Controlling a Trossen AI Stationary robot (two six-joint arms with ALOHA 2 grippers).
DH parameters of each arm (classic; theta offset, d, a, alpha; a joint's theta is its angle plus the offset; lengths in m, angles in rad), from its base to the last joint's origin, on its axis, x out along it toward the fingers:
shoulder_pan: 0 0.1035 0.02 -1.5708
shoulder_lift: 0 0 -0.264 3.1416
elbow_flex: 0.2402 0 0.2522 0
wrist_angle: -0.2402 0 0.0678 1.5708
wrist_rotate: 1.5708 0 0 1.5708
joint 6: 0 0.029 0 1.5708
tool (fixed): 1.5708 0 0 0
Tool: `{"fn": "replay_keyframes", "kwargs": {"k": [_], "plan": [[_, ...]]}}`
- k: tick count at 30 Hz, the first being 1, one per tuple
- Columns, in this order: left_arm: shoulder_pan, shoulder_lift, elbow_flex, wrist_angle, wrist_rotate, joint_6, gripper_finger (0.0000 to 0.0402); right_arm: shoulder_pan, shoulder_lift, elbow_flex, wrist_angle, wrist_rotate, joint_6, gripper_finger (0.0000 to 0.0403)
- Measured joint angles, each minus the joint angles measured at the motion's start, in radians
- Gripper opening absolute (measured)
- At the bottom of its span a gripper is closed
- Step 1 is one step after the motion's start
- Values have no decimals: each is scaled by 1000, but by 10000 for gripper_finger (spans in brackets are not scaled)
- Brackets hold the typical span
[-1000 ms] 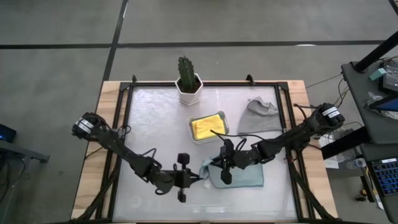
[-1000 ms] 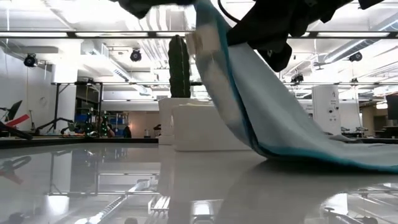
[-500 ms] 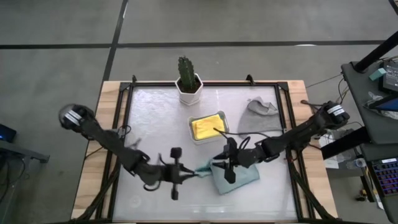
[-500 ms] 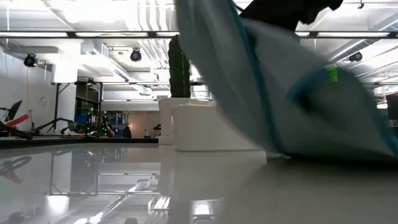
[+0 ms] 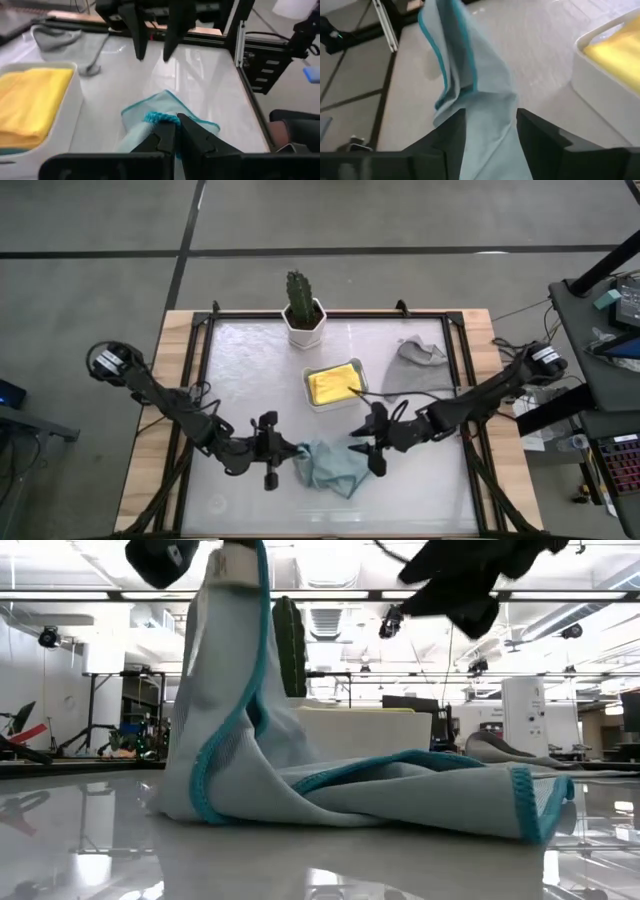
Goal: Fold microfiber towels
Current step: Fold the light blue towel
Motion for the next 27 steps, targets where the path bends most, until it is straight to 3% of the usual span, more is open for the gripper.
{"fn": "replay_keyframes", "kwargs": {"k": [8, 11, 16, 27], "plan": [[-2, 4, -2, -1, 6, -20, 0, 0, 221, 0, 250, -12, -88, 164], [-3, -6, -1, -2, 8, -19, 0, -1, 280, 0, 323, -90, -188, 162], [-4, -20, -2, 0, 8, -10, 0, 1, 341, 6, 324, -245, -292, 152], [-4, -21, -2, 0, 8, 6, 0, 0, 359, 8, 201, -275, -279, 145]]}}
